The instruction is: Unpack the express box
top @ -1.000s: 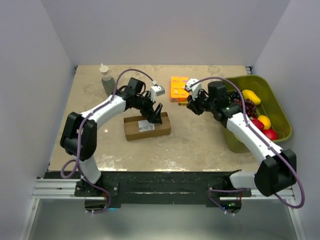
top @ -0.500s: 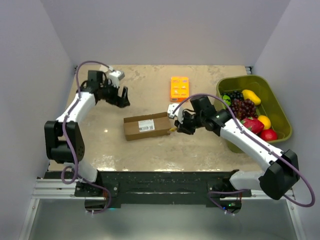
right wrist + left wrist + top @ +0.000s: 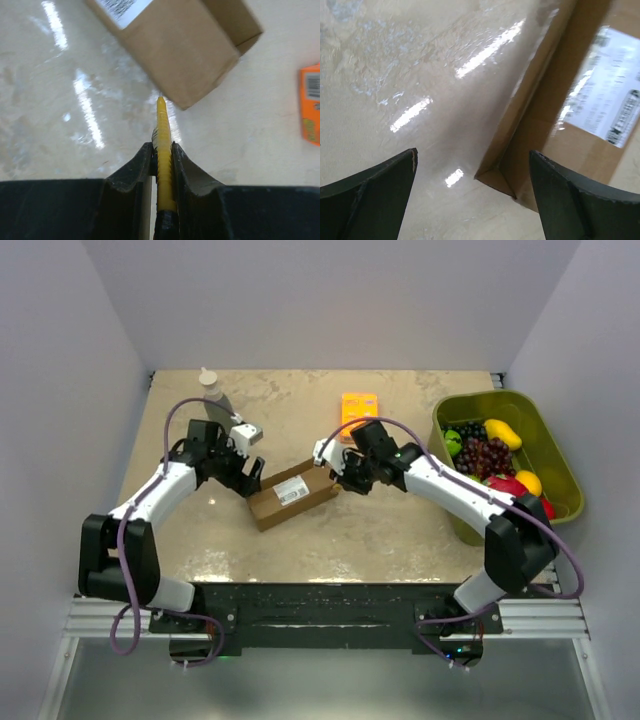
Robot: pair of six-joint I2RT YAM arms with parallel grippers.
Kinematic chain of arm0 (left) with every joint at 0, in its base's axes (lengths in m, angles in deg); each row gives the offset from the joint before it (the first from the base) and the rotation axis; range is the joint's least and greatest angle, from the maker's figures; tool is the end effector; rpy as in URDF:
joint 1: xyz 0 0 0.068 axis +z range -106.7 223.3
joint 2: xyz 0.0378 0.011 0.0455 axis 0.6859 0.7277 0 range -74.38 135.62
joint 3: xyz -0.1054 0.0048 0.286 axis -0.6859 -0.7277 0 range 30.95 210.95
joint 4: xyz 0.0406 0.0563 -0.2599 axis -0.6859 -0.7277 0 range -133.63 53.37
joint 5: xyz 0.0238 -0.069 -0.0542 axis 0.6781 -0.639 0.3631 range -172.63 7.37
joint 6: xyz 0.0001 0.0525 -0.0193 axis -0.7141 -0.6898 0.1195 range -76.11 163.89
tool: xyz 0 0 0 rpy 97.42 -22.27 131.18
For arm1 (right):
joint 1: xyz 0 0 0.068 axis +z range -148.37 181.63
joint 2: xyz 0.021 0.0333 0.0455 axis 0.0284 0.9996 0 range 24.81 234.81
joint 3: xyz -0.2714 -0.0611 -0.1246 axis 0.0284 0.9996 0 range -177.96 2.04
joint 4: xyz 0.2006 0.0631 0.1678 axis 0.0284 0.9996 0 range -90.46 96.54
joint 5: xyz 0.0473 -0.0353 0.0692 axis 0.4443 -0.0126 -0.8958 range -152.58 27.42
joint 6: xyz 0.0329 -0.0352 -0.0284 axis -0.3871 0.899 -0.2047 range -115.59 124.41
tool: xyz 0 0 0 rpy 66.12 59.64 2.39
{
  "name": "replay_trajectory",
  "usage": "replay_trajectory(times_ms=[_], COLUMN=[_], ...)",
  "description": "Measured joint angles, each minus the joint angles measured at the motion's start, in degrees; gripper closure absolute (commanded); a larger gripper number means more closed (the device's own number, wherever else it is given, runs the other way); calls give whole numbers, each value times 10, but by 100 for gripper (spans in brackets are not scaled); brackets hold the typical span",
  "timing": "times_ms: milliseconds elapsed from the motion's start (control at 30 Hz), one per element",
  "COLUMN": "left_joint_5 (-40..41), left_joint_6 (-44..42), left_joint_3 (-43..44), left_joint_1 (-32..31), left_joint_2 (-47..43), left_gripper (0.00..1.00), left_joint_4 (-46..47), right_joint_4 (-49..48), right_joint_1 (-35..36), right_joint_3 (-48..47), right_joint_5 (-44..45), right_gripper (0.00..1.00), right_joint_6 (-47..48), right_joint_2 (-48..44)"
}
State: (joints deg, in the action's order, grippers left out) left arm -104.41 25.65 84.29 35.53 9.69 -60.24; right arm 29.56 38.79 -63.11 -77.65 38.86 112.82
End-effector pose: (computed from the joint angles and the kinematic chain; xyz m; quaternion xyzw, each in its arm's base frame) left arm 0.2968 -0.0549 0.2419 0.2667 0.8978 -0.1517 0.3158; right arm 0.2597 0.2093 0.2785 -0.5837 0.7377 0.1317 0.3125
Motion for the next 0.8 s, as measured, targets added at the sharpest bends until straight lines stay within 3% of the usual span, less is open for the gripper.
replay_trajectory(times_ms=[333,500,667,800], left_joint_5=[-142,-169,-163,-149], left_joint_6=[-9,-19,-54,-64], left_joint_3=[-11,-17,-17,-13], left_joint_1=[-33,-35,-35,-33], left_joint_2=[-95,-135,-186,-162], left_gripper=[4,1,0,0], left_joint_4=[-52,-69,-56,-20], right_joint_4=[-59,-92,-112,-115], right_joint_1=[-1,0,-3,-11], right_joint_3=[-238,-357,-347,-271], right_joint_5=[49,54,96,113], right_gripper=[100,100,100,100], right_joint_6=[-3,-28,-83,-130], right_joint_2=[188,292,284,184])
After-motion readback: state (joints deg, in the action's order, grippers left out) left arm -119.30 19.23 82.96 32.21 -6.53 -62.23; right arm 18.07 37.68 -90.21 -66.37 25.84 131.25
